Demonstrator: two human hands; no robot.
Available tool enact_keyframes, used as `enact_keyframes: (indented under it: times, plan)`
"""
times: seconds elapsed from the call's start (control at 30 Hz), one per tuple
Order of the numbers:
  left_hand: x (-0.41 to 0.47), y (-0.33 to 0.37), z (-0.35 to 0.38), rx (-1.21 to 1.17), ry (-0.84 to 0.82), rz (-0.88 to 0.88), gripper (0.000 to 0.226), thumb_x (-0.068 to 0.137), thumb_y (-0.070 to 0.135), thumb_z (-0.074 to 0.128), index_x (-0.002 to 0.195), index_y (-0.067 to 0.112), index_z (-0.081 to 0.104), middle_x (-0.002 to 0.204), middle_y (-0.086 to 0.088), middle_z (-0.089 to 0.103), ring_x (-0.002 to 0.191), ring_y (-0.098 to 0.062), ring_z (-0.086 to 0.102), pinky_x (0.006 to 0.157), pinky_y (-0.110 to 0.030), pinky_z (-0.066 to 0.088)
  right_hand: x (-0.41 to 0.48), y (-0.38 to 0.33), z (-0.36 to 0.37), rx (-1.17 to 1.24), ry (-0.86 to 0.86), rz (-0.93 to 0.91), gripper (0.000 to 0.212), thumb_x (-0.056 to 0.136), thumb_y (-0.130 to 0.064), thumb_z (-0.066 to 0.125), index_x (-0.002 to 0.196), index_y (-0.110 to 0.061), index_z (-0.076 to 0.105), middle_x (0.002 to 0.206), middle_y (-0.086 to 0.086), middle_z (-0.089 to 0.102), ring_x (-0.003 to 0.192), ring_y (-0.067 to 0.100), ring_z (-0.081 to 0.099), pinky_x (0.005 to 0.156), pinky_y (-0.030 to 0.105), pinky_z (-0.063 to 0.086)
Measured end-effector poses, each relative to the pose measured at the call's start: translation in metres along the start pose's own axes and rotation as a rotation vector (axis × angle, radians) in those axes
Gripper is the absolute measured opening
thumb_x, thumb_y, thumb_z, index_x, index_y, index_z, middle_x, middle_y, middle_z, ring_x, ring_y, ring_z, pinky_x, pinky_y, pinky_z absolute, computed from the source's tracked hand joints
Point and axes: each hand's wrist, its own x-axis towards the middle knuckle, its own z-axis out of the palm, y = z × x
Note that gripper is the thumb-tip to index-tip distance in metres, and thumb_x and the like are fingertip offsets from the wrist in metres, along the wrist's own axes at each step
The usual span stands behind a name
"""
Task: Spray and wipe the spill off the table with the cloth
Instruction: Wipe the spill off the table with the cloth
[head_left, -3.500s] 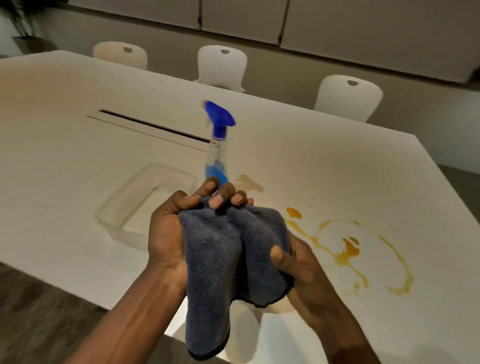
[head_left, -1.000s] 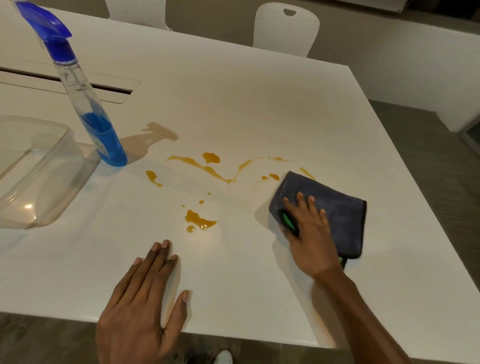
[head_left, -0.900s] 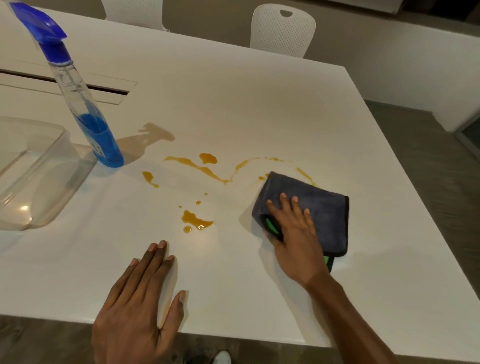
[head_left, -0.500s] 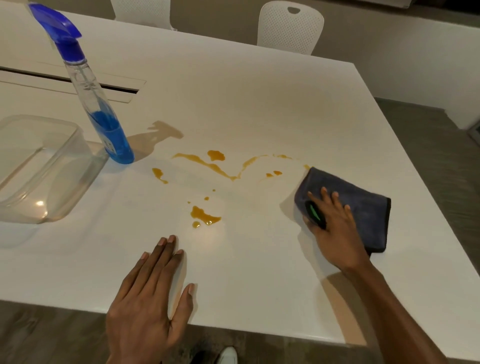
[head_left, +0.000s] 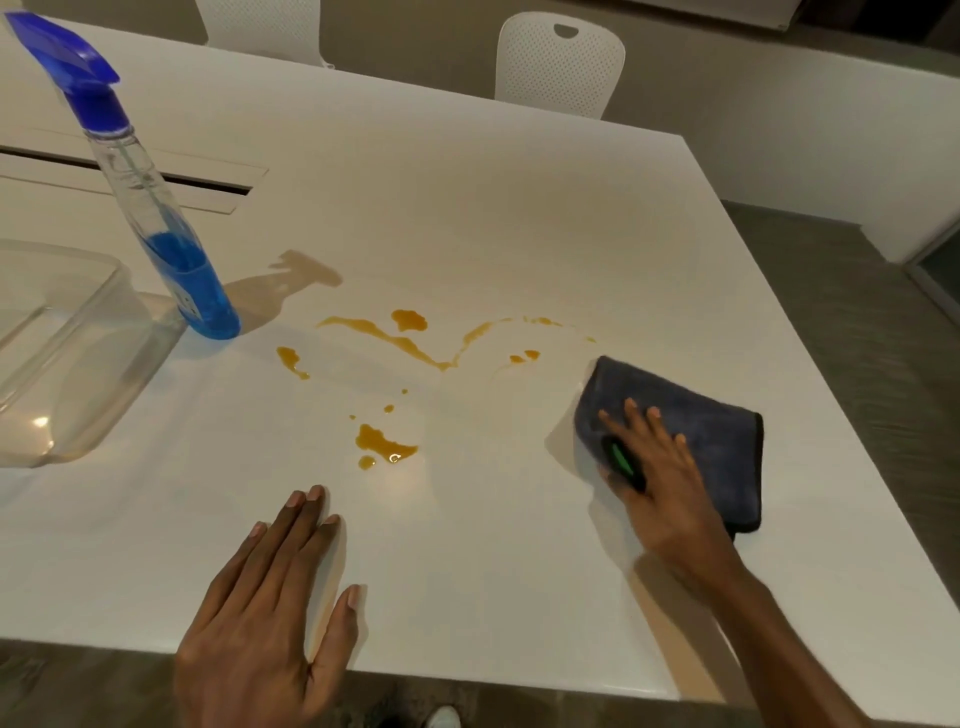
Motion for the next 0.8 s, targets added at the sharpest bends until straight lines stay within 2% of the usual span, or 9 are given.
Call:
enact_keyframes:
  times: [0.13, 0.23, 0.4, 0.53, 0.7, 0.8]
  plan:
    - [0.000, 0.000, 0.001, 0.007, 0.014, 0.008, 0.059, 0.100, 0.045, 0.052, 0.144, 0.009, 0.068, 0.162, -0.005, 0.057, 0.150, -0.028, 0.056, 0.114, -0.054, 0.052, 0.058, -0.006, -0.001, -0.065, 0.041, 0.108, 0.057, 0.105, -0.034, 0.049, 0.158, -0.037, 0.028, 0.173, 0.001, 0.015, 0.160, 0.025, 0.005, 0.129, 0.050, 0.002]
    - [0.000, -0.001, 0.002, 0.013, 0.027, 0.019, 0.059, 0.101, 0.045, 0.051, 0.144, 0.008, 0.068, 0.162, -0.006, 0.057, 0.150, -0.030, 0.056, 0.114, -0.055, 0.052, 0.071, -0.032, 0.013, -0.091, 0.024, 0.063, 0.058, 0.105, -0.038, 0.047, 0.159, -0.036, 0.026, 0.173, 0.002, 0.014, 0.160, 0.027, 0.004, 0.129, 0.051, 0.003]
    - [0.000, -0.003, 0.004, 0.015, 0.030, 0.016, 0.061, 0.102, 0.047, 0.047, 0.143, 0.008, 0.068, 0.161, -0.007, 0.058, 0.149, -0.032, 0.056, 0.113, -0.055, 0.051, 0.007, -0.060, 0.030, -0.086, -0.021, -0.132, 0.063, 0.104, -0.036, 0.051, 0.160, -0.041, 0.022, 0.170, -0.014, 0.001, 0.159, 0.013, -0.007, 0.129, 0.040, -0.003]
    - [-0.001, -0.006, 0.003, 0.017, 0.023, 0.015, 0.059, 0.100, 0.046, 0.051, 0.144, 0.009, 0.068, 0.163, -0.005, 0.057, 0.150, -0.028, 0.055, 0.115, -0.053, 0.051, -0.001, -0.028, 0.016, -0.048, -0.060, -0.089, 0.062, 0.103, -0.033, 0.057, 0.156, -0.046, 0.027, 0.169, -0.017, 0.003, 0.159, 0.012, -0.003, 0.126, 0.035, -0.006]
    - [-0.002, -0.007, 0.003, 0.015, -0.002, 0.023, 0.059, 0.099, 0.044, 0.055, 0.146, 0.010, 0.066, 0.165, -0.005, 0.055, 0.153, -0.024, 0.053, 0.117, -0.053, 0.051, 0.058, -0.034, 0.012, -0.070, -0.018, 0.016, 0.056, 0.106, -0.040, 0.045, 0.159, -0.038, 0.026, 0.173, -0.002, 0.012, 0.160, 0.022, 0.003, 0.129, 0.047, 0.002]
    - [-0.001, -0.006, 0.002, 0.015, 0.008, 0.027, 0.058, 0.099, 0.044, 0.055, 0.145, 0.010, 0.067, 0.164, -0.005, 0.055, 0.153, -0.024, 0.053, 0.117, -0.051, 0.051, 0.057, -0.059, 0.027, -0.095, -0.002, -0.043, 0.057, 0.106, -0.040, 0.046, 0.159, -0.037, 0.026, 0.173, -0.002, 0.012, 0.160, 0.023, 0.004, 0.129, 0.047, 0.004]
